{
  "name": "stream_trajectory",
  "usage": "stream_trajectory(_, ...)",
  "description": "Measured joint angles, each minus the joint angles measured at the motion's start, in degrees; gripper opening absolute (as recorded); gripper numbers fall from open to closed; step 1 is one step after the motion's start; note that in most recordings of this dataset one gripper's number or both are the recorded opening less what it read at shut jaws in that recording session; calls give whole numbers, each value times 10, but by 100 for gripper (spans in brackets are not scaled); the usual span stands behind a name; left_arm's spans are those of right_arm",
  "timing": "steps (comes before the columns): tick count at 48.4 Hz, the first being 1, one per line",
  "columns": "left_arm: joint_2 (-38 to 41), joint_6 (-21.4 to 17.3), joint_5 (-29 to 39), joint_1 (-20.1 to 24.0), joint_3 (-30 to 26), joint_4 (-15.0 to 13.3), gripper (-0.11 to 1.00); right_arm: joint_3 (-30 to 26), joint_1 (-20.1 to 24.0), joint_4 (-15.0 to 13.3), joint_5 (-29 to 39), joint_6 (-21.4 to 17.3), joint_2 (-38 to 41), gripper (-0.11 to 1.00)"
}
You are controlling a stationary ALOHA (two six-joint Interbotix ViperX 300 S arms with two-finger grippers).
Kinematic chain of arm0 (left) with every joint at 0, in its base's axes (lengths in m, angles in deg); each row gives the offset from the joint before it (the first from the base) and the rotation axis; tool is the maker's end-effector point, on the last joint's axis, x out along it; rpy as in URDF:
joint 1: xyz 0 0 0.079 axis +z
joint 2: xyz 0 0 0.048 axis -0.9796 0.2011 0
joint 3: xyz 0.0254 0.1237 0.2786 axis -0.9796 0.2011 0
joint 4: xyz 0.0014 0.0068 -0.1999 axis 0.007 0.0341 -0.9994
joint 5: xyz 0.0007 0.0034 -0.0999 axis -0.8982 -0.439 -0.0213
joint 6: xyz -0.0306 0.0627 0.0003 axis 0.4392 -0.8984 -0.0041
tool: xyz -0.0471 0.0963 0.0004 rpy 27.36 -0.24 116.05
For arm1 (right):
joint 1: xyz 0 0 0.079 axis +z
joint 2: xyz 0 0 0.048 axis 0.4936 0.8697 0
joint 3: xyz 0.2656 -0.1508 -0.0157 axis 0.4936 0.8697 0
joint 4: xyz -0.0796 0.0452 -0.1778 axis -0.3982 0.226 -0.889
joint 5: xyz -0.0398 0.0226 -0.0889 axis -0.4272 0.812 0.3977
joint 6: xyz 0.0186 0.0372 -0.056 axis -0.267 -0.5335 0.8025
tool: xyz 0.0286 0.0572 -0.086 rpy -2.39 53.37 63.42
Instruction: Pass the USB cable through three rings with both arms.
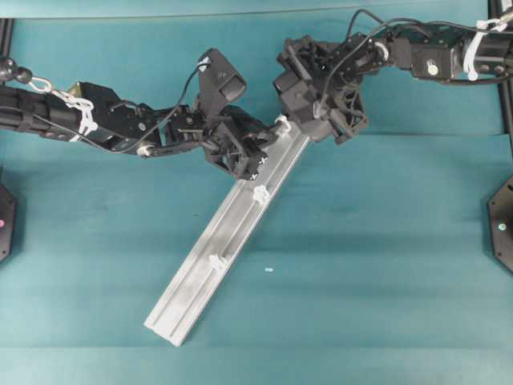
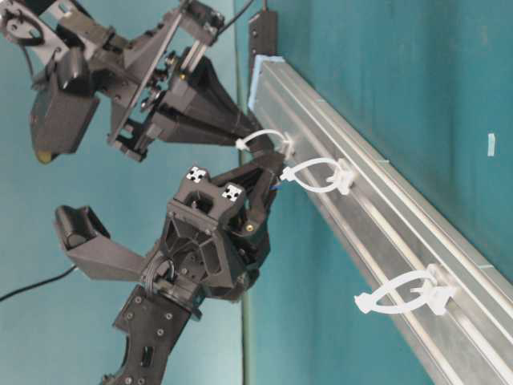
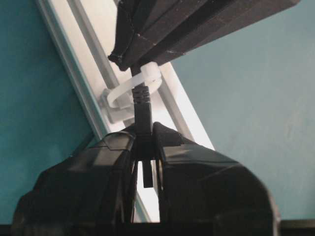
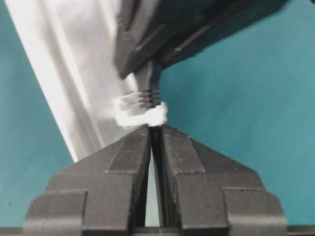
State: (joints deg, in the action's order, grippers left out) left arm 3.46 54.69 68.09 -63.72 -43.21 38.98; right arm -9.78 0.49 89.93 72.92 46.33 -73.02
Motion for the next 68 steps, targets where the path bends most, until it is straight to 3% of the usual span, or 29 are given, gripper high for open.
stream_trajectory(9, -11, 41, 0, -4, 6, 0, 7, 1, 1, 0, 32, -23, -1, 16)
stream_trajectory(13, -19, 61, 0, -7, 14, 0, 7, 3, 3, 0, 30, -34, -4, 35)
stream_trajectory(20, -30, 80, 0, -13, 29, -1, 7, 12, -3, -1, 15, -65, -7, 77)
stream_trajectory(24, -39, 86, 0, -17, 38, 0, 7, 20, -3, -1, -6, -75, -14, 91)
stream_trajectory(36, -55, 112, 0, -23, 52, 0, 7, 46, 5, -2, -69, -78, -47, 89)
stream_trajectory(44, -63, 142, 0, -26, 61, 0, 7, 49, 43, -2, -92, -78, -53, 89)
stream_trajectory(62, -66, 144, 0, -27, 64, 0, 7, 46, 76, -2, -115, -80, -25, 83)
stream_trajectory(68, -65, 144, 0, -27, 64, 0, 7, 42, 78, -2, -122, -79, -21, 76)
